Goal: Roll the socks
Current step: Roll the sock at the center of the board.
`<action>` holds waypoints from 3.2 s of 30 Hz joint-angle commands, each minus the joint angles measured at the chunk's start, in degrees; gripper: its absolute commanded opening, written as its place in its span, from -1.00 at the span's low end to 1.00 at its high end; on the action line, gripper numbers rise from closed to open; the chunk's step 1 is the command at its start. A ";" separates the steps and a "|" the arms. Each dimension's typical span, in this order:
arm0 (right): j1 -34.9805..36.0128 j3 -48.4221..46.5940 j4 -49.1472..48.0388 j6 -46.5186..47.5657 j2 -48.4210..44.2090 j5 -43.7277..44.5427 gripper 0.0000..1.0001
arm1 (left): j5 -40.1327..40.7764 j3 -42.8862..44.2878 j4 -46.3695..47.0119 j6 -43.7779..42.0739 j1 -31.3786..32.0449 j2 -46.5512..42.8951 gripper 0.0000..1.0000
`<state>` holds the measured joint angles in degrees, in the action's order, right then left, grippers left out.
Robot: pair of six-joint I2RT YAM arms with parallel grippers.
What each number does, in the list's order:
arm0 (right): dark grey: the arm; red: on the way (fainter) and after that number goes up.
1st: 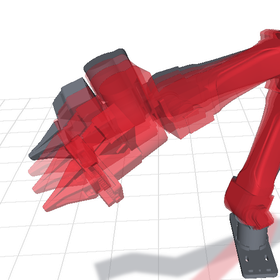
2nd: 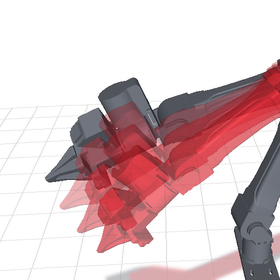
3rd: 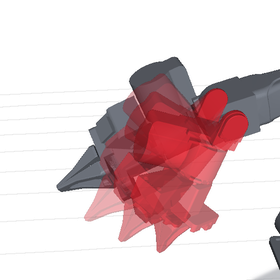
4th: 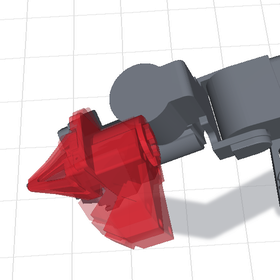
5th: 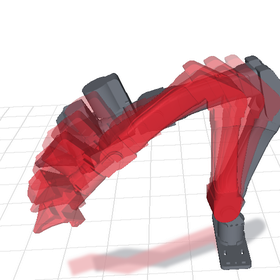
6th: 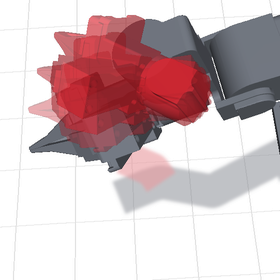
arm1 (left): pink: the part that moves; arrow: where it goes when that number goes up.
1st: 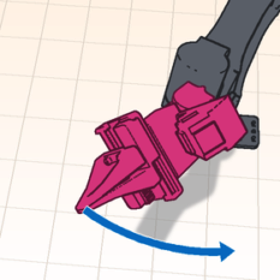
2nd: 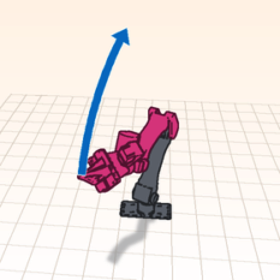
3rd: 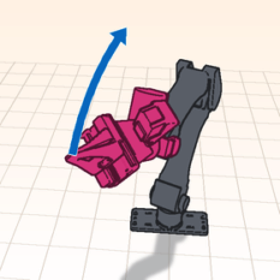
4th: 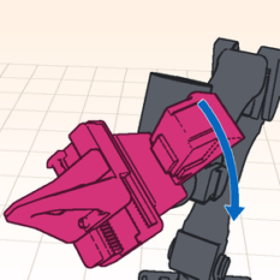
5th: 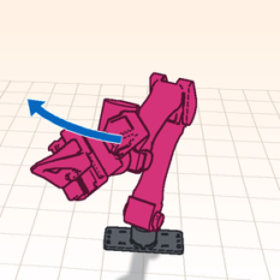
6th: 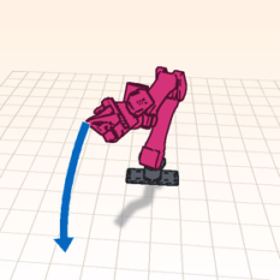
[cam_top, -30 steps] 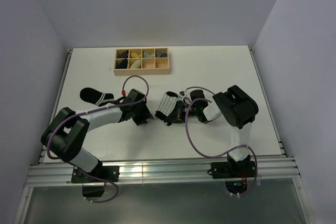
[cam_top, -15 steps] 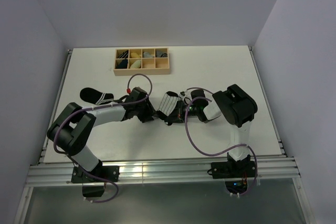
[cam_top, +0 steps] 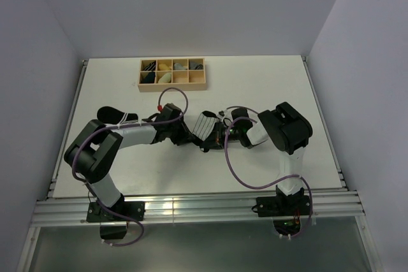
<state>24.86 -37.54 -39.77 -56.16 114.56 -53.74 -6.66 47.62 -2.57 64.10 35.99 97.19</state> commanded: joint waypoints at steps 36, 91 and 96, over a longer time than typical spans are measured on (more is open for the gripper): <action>29.35 -8.42 36.08 48.15 -29.05 60.58 -0.26 | 9.39 24.10 -35.14 -17.95 0.49 11.26 -0.99; 35.43 -14.67 43.90 47.46 -7.24 71.52 -1.00 | 5.60 25.07 -35.76 -21.21 0.49 11.98 -0.99; 30.96 -10.98 39.95 43.42 -11.99 56.58 -1.00 | 6.39 23.58 -33.74 -17.96 0.14 8.64 -0.53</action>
<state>62.15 -52.38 -4.91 -0.97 102.98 16.40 -1.93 73.49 -35.79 44.23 35.42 109.32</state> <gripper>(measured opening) 0.024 0.205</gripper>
